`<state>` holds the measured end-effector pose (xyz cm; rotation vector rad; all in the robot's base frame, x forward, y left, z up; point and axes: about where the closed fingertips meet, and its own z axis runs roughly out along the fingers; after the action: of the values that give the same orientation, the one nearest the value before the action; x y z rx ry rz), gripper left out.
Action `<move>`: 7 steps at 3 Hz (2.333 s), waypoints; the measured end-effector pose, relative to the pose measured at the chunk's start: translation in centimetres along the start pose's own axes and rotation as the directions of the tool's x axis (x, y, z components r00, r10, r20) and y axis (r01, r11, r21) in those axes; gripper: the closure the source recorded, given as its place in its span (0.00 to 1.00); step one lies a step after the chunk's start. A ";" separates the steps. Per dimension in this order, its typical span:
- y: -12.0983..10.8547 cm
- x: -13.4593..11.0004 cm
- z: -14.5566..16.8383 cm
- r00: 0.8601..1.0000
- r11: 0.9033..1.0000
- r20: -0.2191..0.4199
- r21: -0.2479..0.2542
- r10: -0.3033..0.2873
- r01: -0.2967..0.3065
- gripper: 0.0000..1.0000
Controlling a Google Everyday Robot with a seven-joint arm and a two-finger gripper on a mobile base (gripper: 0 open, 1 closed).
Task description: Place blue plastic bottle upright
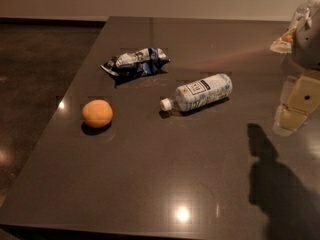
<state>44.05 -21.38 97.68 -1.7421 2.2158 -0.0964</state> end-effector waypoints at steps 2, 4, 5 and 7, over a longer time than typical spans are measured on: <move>-2.8 -5.1 4.2 0.980 0.979 0.056 -0.056 -0.192 0.195 0.00; -5.1 -8.5 8.6 0.926 0.919 0.087 -0.121 -0.367 0.376 0.00; -5.7 -10.1 11.0 0.890 0.875 0.104 -0.165 -0.443 0.455 0.00; -4.8 -12.4 14.9 0.845 0.809 0.128 -0.244 -0.519 0.535 0.00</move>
Offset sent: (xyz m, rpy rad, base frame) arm 0.0699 0.0688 -0.0334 -0.0015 0.0249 0.3181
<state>55.37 -8.65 87.32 -2.4436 1.6993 0.1386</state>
